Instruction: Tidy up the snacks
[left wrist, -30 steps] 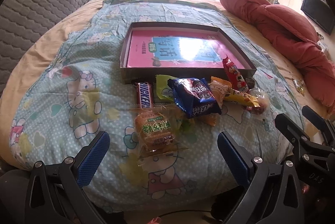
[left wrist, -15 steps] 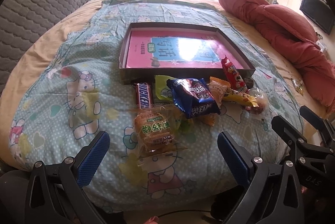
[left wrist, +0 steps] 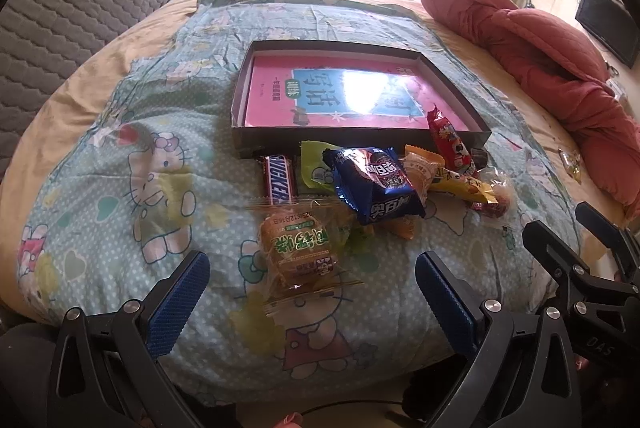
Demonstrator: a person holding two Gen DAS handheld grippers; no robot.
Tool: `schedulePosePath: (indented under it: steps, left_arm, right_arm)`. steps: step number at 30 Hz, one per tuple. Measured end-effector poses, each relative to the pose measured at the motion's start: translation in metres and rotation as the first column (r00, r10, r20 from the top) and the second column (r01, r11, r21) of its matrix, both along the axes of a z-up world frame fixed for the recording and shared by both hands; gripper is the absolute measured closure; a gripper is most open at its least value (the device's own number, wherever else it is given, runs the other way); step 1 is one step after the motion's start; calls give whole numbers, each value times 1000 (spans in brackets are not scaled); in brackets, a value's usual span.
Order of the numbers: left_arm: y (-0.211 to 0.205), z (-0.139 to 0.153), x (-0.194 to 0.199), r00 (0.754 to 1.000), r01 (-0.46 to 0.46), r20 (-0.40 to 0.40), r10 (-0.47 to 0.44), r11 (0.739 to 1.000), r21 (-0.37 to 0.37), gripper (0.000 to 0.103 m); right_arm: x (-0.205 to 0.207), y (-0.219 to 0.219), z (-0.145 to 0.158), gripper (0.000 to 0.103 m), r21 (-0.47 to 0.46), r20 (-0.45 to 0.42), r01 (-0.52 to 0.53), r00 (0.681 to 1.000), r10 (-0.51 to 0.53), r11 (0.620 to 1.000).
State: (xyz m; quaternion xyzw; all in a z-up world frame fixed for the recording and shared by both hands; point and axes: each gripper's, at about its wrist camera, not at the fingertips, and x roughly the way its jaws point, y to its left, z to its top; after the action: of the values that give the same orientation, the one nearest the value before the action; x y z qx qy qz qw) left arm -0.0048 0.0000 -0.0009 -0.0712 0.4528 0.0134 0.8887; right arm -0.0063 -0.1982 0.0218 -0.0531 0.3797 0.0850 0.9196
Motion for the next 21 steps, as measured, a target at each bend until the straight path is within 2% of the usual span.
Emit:
schedulePosePath:
  steps: [21]
  left_arm:
    - [4, -3, 0, 1000, -10, -18, 10, 1000, -21, 1]
  right_arm:
    - [0, 1, 2, 1, 3, 7, -5, 1000, 5, 1000]
